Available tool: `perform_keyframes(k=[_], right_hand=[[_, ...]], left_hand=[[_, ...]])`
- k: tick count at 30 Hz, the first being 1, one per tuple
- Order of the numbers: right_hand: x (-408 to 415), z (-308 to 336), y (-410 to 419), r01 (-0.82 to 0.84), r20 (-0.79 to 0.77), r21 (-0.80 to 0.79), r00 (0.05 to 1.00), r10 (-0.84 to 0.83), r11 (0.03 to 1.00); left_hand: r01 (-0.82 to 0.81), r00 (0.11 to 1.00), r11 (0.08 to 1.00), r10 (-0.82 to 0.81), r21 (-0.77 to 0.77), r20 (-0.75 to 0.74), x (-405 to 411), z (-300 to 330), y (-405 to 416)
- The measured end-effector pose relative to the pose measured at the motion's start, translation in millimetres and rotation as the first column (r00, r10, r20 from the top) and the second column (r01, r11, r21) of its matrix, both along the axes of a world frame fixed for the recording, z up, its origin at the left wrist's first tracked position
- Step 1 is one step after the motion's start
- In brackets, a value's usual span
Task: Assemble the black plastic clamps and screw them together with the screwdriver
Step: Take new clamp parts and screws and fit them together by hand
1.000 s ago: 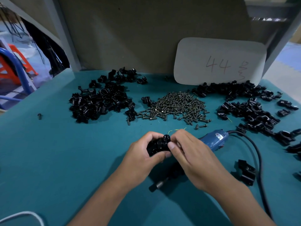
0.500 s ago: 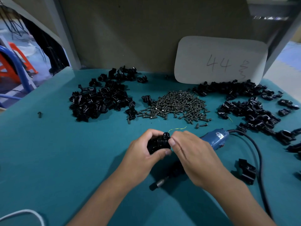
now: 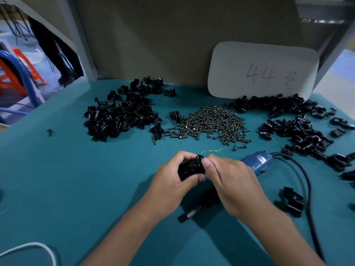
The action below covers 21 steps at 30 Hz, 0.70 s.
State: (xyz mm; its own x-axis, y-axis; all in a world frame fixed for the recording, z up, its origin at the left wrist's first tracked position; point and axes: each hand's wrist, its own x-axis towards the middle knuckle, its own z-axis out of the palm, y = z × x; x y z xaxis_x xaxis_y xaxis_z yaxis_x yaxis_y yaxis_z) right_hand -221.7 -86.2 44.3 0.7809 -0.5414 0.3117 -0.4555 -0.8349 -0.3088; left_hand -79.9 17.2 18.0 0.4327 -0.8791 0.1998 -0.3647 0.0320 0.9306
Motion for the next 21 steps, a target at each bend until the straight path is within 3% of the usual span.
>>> perform_keyframes(k=[3,6,12,18,21], right_hand=[[-2.1,-1.0,-1.1,0.012,-0.046,0.014,0.999,-0.011,1.0],[-8.1,-0.6,-3.0,-0.05,0.007,0.043,0.999,0.05,0.998],[-4.6,0.6,-6.3,-0.132,0.011,0.044,0.991,0.132,0.99],[-2.2,3.0,-8.0,-0.141,0.015,0.29,0.99,0.143,0.946],[1.6,10.1,-18.4,-0.115,-0.008,0.312,0.992,0.124,0.943]], left_hand=[[-0.006,1.0,1.0,0.006,0.004,-0.017,2.1,0.2,0.3],[-0.004,0.999,1.0,0.004,0.008,-0.04,3.6,1.4,0.5],[-0.008,1.0,1.0,0.009,-0.014,0.026,2.1,3.0,2.8],[0.017,0.997,1.0,-0.016,-0.014,0.078,4.4,1.3,2.8],[-0.013,1.0,1.0,0.013,-0.003,-0.011,6.5,1.4,2.8]])
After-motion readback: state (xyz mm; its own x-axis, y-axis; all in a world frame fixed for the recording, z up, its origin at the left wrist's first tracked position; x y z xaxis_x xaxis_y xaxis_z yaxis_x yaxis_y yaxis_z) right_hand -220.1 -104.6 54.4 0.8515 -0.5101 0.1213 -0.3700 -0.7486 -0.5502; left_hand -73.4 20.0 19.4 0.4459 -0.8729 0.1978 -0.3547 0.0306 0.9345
